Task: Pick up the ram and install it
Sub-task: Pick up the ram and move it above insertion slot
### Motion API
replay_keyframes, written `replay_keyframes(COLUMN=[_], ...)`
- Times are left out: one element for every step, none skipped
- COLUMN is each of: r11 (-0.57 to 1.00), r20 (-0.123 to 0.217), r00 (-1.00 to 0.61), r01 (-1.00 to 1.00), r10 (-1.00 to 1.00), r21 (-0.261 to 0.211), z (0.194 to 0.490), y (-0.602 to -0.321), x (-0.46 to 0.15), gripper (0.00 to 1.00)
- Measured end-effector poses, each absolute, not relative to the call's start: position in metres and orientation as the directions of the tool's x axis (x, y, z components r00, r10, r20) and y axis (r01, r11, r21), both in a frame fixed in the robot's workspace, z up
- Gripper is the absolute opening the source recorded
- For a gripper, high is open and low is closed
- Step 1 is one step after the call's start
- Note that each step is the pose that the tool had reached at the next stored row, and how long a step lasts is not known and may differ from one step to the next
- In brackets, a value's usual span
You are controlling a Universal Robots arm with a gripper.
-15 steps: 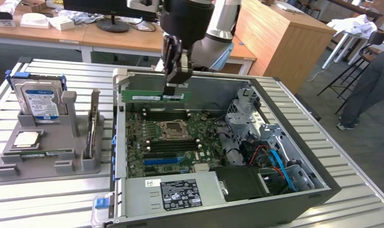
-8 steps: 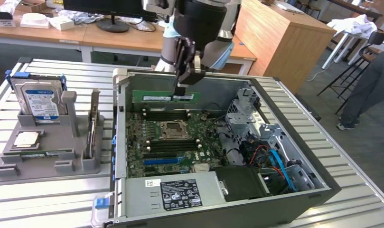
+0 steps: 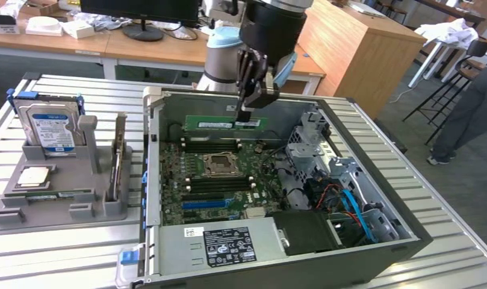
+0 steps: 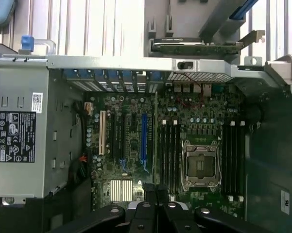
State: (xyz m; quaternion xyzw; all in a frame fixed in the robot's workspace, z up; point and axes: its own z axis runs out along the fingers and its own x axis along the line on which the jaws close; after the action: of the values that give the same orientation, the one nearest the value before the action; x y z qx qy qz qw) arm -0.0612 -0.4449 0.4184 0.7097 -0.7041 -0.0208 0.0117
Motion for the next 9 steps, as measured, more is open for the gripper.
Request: replay_keyframes(r11=[-0.008, -0.008, -0.008, -0.008, -0.008, -0.008, -0.008, -0.008, -0.008], r20=[-0.013, -0.013, -0.013, -0.013, -0.013, -0.013, -0.013, -0.013, -0.013], r00=[0.008, 0.008, 0.008, 0.008, 0.008, 0.008, 0.008, 0.008, 0.008], r01=[-0.999, -0.999, -0.999, -0.999, -0.999, -0.999, -0.999, -0.999, -0.999], r10=[-1.000, -1.000, -1.000, -1.000, -1.000, -1.000, -1.000, -1.000, -1.000], r21=[0.046, 0.046, 0.046, 0.046, 0.046, 0.046, 0.046, 0.046, 0.046], z=[0.418, 0.418, 0.418, 0.418, 0.418, 0.418, 0.418, 0.418, 0.418], y=[-0.445, -0.445, -0.445, -0.445, -0.445, -0.445, -0.445, -0.445, -0.445], x=[-0.058, -0.055, -0.053, -0.050, -0.047, -0.044, -0.042, -0.039, -0.038], gripper=[0.12, 0.12, 0.12, 0.12, 0.12, 0.12, 0.12, 0.12, 0.12])
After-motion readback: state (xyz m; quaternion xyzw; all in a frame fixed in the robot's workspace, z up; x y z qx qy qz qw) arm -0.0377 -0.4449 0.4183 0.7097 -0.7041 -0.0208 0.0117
